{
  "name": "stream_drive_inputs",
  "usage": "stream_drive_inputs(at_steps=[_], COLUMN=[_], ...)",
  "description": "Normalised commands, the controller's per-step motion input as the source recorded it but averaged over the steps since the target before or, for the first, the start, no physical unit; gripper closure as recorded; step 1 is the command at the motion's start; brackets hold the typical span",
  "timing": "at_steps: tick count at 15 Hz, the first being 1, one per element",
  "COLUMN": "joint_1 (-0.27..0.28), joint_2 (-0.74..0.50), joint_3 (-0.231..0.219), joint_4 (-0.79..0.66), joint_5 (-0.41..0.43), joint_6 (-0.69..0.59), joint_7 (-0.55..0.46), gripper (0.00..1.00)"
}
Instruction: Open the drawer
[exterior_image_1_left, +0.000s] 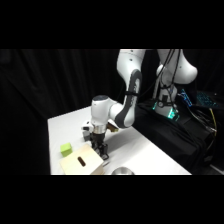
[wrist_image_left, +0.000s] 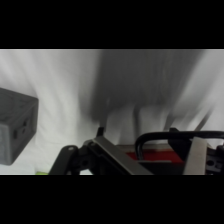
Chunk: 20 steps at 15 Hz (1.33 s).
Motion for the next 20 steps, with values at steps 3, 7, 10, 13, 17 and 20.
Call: stream_drive_inputs(at_steps=[3,7,10,13,17,20], joint_1=[-0.067,-0.04,-0.038,-0.045,-0.038,-0.005], joint_2=[-0.05,-0.14,-0.2,-0.26,-0.31,-0.34], joint_3=[-0.01,-0.05,-0.062,-0.065,-0.08,-0.086], joint_4=[-0.16,-0.29,-0.36,-0.42,-0.44,-0.42], joint_5=[-0.138,-0.151,-0.151,-0.151,-0.157,-0.145], joint_6=[0.22,0.26,0.27,0.25,0.21,0.17], joint_7=[-0.04,-0.02,0.0,0.02,0.03,0.04], gripper=[0.0,0.0,0.0,0.0,0.0,0.0])
